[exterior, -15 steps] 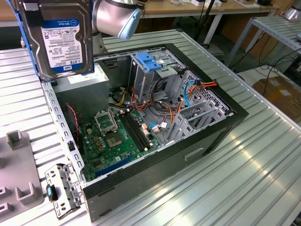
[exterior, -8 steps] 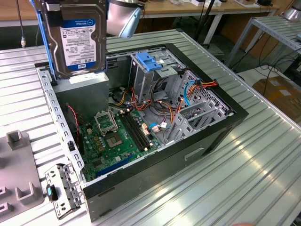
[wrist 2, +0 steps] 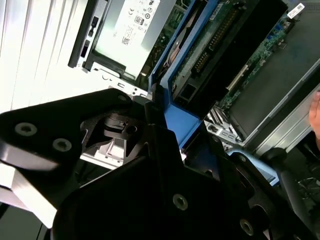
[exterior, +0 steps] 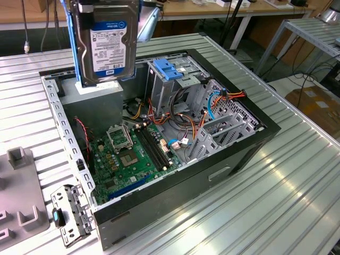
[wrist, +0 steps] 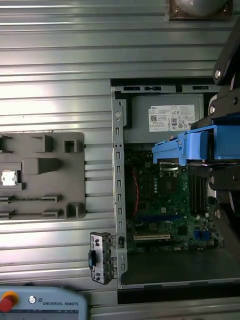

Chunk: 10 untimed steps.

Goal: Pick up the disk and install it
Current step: 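Pick up the disk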

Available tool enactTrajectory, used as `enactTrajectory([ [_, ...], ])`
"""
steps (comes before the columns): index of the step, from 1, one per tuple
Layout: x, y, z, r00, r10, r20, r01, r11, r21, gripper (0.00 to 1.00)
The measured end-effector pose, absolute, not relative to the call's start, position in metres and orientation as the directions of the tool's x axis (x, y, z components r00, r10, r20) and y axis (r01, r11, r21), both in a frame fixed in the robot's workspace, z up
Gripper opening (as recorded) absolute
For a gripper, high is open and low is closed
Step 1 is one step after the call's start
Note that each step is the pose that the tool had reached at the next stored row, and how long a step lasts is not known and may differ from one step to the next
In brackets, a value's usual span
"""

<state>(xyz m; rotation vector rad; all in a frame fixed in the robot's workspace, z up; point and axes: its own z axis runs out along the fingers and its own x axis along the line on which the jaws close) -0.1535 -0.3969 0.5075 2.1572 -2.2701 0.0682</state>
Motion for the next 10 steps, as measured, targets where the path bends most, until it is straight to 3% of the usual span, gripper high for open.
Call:
enactTrajectory([
  [10, -0.131, -0.397, 0.507, -0.051, -0.998, 0.037, -0.998, 0.051, -0.025, 0.37],
])
